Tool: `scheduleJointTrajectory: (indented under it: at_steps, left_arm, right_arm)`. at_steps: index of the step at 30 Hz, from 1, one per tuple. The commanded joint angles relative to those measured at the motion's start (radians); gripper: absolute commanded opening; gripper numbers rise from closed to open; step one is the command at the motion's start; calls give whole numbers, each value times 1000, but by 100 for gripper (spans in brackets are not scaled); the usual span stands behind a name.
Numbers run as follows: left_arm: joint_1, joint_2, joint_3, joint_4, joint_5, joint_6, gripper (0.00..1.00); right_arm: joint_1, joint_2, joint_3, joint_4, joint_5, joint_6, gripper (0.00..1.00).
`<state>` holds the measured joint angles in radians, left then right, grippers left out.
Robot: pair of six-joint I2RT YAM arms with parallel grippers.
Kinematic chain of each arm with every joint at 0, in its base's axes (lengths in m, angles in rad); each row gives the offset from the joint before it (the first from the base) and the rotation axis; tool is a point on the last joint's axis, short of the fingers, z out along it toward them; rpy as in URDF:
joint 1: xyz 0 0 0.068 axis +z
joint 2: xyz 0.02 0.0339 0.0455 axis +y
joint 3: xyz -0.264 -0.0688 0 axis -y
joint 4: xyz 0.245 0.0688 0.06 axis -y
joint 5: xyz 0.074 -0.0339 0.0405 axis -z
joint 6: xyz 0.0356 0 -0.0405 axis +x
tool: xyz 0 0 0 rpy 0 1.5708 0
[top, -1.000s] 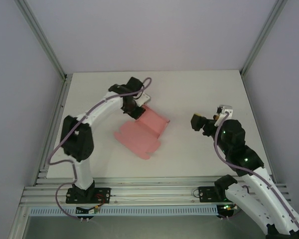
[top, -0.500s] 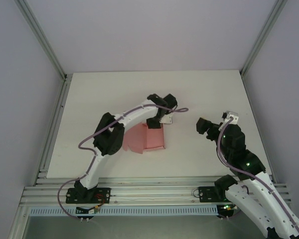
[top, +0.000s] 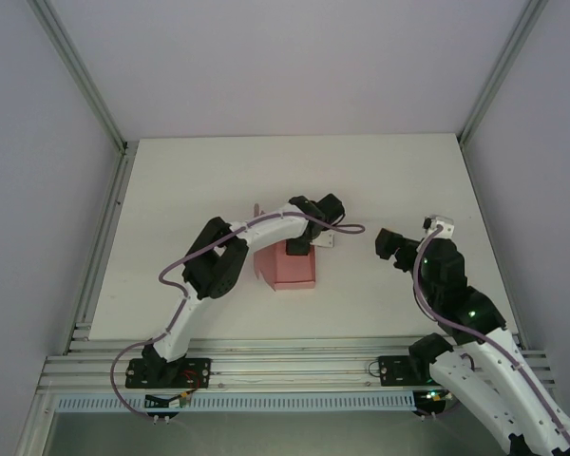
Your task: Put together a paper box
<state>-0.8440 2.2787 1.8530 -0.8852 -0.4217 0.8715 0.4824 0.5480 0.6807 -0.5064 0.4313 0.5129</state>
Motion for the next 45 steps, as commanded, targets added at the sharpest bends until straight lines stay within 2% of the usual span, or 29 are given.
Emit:
scheduleJointTrajectory:
  at_steps: [1, 5, 6, 7, 10, 13, 14, 15, 17, 20, 22, 24, 28, 32, 35, 37, 42, 45]
  left_arm:
    - [-13, -139, 3, 35, 60, -12, 61]
    - [-9, -267, -24, 102, 154, -58, 74]
    - [-6, -307, -37, 132, 172, -77, 81]
    - [-2, -346, -55, 177, 180, -101, 88]
    - [25, -471, -132, 355, 140, -233, 100]
    - [83, -587, -190, 478, -19, -478, 100]
    - [121, -627, -205, 478, -89, -607, 100]
    - [165, -663, -220, 444, -109, -720, 100]
    - [273, -755, -297, 369, -69, -934, 100]
    - [396, -901, -500, 354, 19, -1136, 100]
    - [431, -992, -643, 372, 50, -1179, 100]
    - [444, -1068, -740, 368, 46, -1210, 100]
    - [467, -1191, -861, 320, -3, -1257, 100]
    - [480, -1260, -908, 276, -63, -1276, 100]
    - [485, -1288, -921, 260, -69, -1272, 100]
    - [488, -1301, -928, 259, -74, -1270, 100]
    - [491, -1309, -940, 271, -69, -1261, 100]
    - [492, -1303, -947, 305, -50, -1248, 100]
  right_arm:
    - [-11, 18, -11, -18, 8, -6, 100]
    - [-26, 61, 5, 8, -30, -31, 100]
    - [-28, 75, 11, 11, -39, -33, 100]
    - [-35, 91, 19, 12, -52, -35, 100]
    - [-49, 149, 44, 12, -86, -40, 100]
    - [-57, 217, 61, 42, -141, -59, 100]
    - [-57, 245, 71, 56, -165, -71, 100]
    - [-57, 273, 77, 70, -187, -88, 100]
    - [-57, 338, 90, 118, -263, -162, 100]
    - [-55, 482, 159, 158, -500, -366, 100]
    - [-47, 617, 239, 154, -645, -533, 99]
    - [-36, 760, 331, 137, -723, -697, 98]
    - [8, 1069, 570, 40, -760, -966, 93]
    - [60, 1289, 755, -64, -771, -1120, 84]
    - [85, 1388, 838, -111, -757, -1163, 77]
    - [87, 1435, 872, -129, -780, -1163, 66]
    - [101, 1499, 872, -105, -788, -1133, 63]
    - [106, 1528, 859, -78, -758, -1114, 54]
